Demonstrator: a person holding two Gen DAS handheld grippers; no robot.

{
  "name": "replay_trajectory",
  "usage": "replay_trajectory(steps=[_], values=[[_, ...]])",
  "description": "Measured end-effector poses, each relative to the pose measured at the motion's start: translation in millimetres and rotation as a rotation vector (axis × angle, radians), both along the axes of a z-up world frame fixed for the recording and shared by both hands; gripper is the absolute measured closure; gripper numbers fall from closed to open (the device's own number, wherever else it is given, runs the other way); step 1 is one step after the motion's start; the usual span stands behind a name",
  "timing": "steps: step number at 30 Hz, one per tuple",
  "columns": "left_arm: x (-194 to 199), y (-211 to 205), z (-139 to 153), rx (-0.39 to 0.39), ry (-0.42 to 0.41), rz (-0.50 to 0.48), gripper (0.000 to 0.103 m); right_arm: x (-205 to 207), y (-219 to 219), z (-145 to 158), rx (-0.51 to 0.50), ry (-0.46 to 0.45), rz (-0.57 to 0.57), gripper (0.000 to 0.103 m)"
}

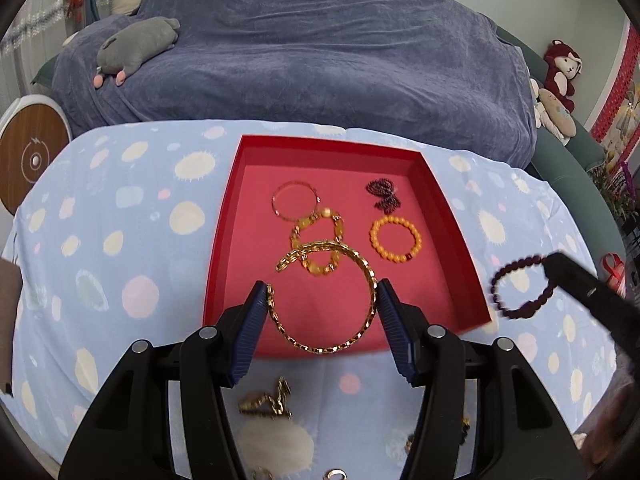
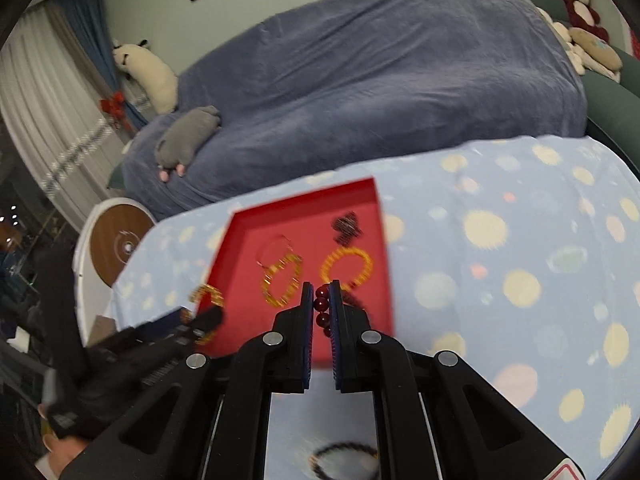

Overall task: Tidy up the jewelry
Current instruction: 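Carry the gold bangle and red bracelet into the red box and open both grippers, then withdraw both grippers from the box toward the black bracelet and hoop earrings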

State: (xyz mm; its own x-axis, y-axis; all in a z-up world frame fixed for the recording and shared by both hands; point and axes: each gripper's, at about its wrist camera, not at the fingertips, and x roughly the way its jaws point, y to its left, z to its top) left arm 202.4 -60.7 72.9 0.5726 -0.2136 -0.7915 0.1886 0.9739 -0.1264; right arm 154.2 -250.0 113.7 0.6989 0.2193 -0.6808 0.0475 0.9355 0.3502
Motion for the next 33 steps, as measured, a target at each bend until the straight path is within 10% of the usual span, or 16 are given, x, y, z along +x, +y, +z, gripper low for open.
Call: replay_trajectory(steps=[9,13,33], values=[[33.0,-4.6,-36.8,0.016,0.095,0.009,0.048,47.2,26.7,-43.4,-0.021,0.117,0.045,0.095],[27.2,2.0,-42.6,0.038,0.088,0.049,0.019,45.4,21.9,-56.8,-0.049,0.149,0.017,0.091],[-76.9,61.9,-41.1,-0.024,0.11,0.134,0.014,-75.4,10.3,-68.3,-0.056,0.204,-0.079,0.068]])
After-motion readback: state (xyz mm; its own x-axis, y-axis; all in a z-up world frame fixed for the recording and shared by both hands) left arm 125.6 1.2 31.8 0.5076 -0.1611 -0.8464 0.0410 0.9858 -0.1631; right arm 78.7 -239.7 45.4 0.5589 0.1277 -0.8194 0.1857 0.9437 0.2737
